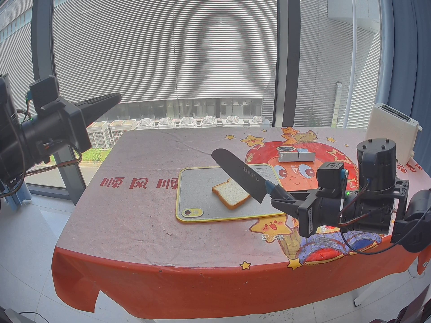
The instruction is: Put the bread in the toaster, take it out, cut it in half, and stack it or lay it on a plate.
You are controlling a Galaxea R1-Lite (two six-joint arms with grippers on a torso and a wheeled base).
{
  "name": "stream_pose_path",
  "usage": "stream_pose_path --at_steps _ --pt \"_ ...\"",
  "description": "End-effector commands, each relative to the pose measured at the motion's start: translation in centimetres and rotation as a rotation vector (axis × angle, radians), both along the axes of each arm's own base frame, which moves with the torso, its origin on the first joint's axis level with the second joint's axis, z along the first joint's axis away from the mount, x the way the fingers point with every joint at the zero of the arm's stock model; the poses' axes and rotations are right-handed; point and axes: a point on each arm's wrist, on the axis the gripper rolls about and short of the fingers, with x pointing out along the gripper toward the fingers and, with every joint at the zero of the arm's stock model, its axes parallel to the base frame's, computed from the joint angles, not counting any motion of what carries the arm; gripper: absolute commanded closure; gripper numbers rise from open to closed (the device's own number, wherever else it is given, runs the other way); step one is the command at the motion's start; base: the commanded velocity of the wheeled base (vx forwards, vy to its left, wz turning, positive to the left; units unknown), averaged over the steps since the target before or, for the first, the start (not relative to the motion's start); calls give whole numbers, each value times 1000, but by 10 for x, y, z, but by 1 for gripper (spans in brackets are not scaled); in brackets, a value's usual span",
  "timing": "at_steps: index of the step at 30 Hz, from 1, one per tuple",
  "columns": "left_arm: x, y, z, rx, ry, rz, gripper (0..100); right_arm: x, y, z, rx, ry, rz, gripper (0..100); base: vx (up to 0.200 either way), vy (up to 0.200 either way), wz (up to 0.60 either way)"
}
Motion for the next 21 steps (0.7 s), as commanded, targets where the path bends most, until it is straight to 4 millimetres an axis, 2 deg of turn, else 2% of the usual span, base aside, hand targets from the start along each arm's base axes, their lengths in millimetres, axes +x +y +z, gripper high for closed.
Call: stream_pose_path --at_steps 1,5,9,16,21 --pt "17 -12 -8 1 44 -31 100 1 2 0 1 -1 0 100 0 0 0" --pt "21 -13 -11 4 53 -31 100 3 3 -3 -6 8 0 100 0 0 0" --pt "33 -17 -18 9 75 -32 100 4 4 -6 -11 17 0 100 0 0 0" --pt "33 -23 -18 10 82 -51 100 4 4 -8 -14 22 0 100 0 0 0" --pt "39 -25 -26 19 109 -52 100 5 6 -10 -20 29 3 100 0 0 0"
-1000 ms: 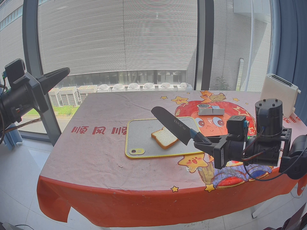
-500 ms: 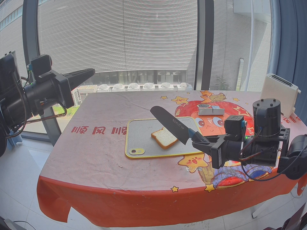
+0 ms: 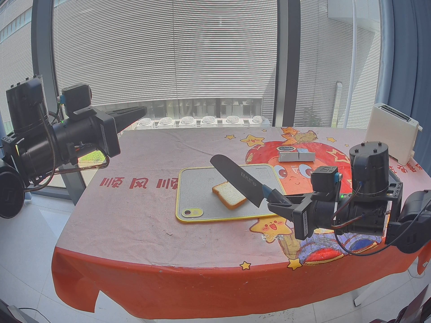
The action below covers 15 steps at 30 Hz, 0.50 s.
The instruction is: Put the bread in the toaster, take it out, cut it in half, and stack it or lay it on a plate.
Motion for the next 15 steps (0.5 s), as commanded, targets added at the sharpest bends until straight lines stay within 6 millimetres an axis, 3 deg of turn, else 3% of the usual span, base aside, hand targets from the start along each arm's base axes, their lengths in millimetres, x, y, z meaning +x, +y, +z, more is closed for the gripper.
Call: stream_pose_path --at_steps 1,15 --pt "6 -2 -6 7 19 -2 100 1 1 -2 -4 6 3 100 0 0 0" --pt "21 -8 -12 19 25 -15 100 2 1 -1 -2 4 0 100 0 0 0"
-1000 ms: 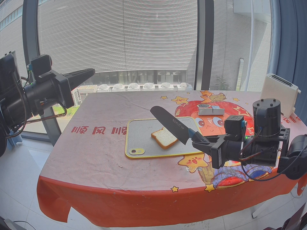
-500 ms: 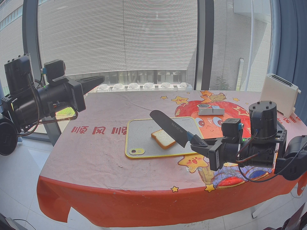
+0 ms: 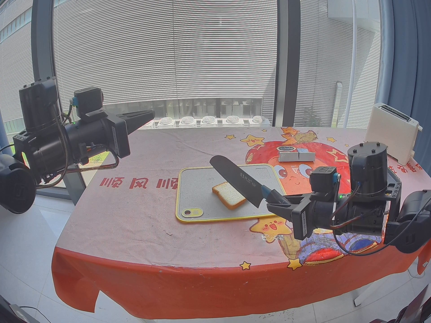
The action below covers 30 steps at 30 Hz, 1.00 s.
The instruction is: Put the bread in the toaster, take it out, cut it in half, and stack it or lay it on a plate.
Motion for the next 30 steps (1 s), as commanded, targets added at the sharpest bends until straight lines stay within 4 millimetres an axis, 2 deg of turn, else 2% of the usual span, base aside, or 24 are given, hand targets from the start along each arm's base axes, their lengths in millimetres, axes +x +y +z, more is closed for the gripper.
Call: stream_pose_path --at_steps 1,7,14,16,17,21,26,30 --pt "6 -4 -3 4 9 -16 100 0 0 0 1 0 -1 100 0 0 0" --pt "20 -19 -13 14 34 -51 100 3 -2 3 6 -9 -12 100 0 0 0" --pt "32 -50 -6 0 -10 -123 100 9 0 11 14 -25 -18 100 0 0 0" --pt "33 -52 -5 -4 -16 -131 100 10 1 11 13 -25 -20 100 0 0 0" --pt "39 -61 -6 -5 -27 -148 100 15 3 10 7 -23 -26 100 0 0 0" --pt "47 -77 -14 2 -19 -177 100 21 5 11 -10 -6 -36 100 0 0 0" --pt "64 -89 -23 22 -68 -187 100 19 4 11 -14 2 -35 100 0 0 0" --pt "69 -100 -25 17 -79 -202 100 18 3 8 -21 12 -36 100 0 0 0"
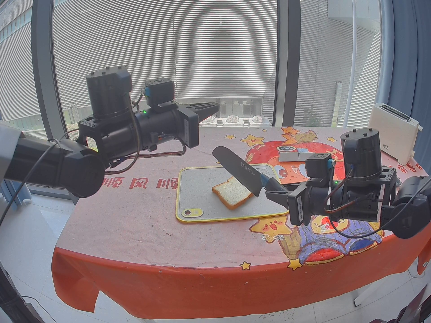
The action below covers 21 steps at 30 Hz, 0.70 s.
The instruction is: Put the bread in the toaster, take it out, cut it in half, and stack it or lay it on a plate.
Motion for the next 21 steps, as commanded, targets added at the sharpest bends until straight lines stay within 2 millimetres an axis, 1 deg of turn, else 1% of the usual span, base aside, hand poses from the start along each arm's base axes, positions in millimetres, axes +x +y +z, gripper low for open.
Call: stream_pose_path --at_steps 1,6,8,14,17,21 --pt "11 -14 -14 12 19 -15 100 -1 -1 -4 -7 11 -2 100 0 0 0" --pt "12 -15 -16 16 21 -17 100 0 -1 -7 -14 19 -1 100 0 0 0" --pt "18 -18 -19 17 22 -15 100 0 0 -8 -17 22 1 100 0 0 0" --pt "21 -20 -11 3 -5 -17 100 -2 -1 -12 -27 34 -2 100 0 0 0" --pt "21 -20 -11 2 -7 -15 100 -1 -1 -12 -21 31 -2 100 0 0 0" --pt "23 -21 -16 7 3 -14 100 -1 -1 -11 -20 28 -2 100 0 0 0"
